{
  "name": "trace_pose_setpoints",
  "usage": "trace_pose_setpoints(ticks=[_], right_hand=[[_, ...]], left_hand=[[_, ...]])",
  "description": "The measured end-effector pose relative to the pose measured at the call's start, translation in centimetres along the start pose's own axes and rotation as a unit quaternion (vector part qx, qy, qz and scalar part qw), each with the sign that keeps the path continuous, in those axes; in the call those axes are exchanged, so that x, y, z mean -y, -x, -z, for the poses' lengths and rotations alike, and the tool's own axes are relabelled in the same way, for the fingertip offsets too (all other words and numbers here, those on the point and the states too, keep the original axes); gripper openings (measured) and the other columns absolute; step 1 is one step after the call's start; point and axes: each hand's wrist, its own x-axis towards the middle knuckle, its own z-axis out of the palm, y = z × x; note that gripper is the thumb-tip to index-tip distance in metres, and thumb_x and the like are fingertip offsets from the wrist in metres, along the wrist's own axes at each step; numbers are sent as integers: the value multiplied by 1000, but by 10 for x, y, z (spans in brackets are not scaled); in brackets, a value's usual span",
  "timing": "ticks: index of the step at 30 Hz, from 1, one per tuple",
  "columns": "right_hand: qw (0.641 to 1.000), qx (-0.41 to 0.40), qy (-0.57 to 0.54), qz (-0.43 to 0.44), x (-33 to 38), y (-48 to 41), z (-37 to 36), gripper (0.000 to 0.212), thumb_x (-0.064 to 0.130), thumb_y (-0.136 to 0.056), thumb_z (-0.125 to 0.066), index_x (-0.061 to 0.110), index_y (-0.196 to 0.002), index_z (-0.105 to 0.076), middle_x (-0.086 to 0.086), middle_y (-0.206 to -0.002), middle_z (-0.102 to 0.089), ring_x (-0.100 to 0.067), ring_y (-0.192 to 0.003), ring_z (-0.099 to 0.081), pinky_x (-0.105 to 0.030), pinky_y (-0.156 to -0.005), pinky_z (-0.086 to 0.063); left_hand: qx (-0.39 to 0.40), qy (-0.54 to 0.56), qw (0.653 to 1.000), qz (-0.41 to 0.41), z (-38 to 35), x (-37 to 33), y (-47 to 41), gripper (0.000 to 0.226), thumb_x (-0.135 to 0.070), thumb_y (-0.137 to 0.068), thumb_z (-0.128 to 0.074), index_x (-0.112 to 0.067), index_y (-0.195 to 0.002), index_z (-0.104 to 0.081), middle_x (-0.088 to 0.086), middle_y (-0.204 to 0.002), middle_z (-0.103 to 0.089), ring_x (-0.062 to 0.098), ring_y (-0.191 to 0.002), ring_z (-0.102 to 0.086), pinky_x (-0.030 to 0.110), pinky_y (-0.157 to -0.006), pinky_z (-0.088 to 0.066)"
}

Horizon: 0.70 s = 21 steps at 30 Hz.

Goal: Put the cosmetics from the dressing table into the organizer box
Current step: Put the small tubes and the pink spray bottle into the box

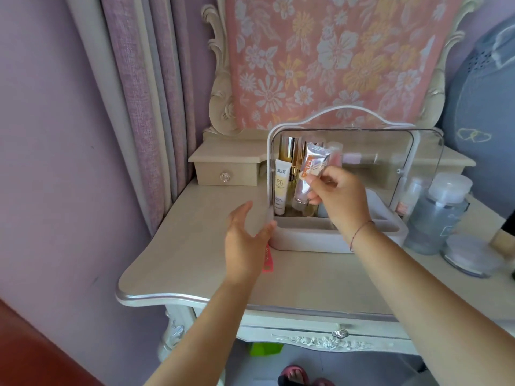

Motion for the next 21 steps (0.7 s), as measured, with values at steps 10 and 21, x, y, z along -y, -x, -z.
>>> trace_pose_setpoints(ticks=[10, 21], right_hand=[[996, 19, 80, 46, -25, -8, -8, 9, 10, -87, -63, 4, -91, -68, -9, -76, -72, -19, -69, -71, -34, -68, -61], [986, -36, 144, 74, -24, -10, -14, 11, 17, -85, -65, 9, -82, -71, -6, -66, -68, -23, -57, -62, -44, -62, -56]], left_hand=[[93, -40, 995, -6, -7, 18, -19, 45, -37, -83, -67, -21, -124, -59, -13, -118, -58, 1, -111, -50, -6, -76, -30], [90, -37, 995, -20, -8, 22, -22, 41, -37, -83, -67, -24, -121, -61, -21, -106, -55, -4, -103, -49, -10, -70, -30]])
